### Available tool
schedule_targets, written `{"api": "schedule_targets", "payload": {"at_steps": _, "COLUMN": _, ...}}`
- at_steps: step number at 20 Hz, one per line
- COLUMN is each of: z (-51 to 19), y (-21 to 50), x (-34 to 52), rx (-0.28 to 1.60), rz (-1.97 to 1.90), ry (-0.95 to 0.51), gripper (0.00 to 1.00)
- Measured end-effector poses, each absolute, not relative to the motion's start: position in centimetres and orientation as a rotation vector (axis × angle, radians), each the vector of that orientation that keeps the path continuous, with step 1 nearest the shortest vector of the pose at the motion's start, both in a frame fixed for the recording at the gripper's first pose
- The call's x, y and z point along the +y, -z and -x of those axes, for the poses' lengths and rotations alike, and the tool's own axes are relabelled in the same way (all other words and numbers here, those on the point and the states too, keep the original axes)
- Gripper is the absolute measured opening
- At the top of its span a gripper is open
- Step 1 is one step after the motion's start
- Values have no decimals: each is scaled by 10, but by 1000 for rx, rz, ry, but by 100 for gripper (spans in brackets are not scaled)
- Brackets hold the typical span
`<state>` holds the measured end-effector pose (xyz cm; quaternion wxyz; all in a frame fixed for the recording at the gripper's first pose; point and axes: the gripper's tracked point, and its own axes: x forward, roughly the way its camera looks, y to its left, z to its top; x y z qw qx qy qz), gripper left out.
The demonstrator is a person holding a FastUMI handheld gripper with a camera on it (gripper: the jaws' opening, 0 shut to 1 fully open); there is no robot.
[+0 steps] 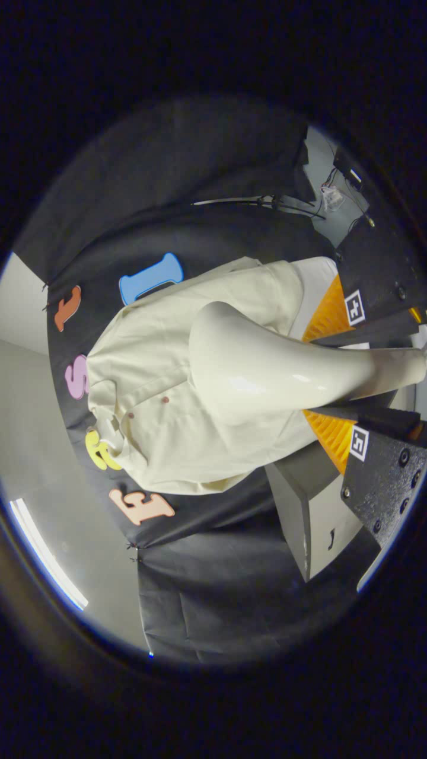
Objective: Iron the clothes twice with a garment steamer, once on the left side and once on the right side.
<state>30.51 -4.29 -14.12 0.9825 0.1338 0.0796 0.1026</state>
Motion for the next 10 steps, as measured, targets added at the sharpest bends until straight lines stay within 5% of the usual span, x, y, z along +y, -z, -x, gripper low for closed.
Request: {"api": "schedule_targets", "payload": {"at_steps": 10, "z": -225, "y": 28, "x": 46, "rx": -60, "rz": -223, "ry": -240, "gripper": 46}}
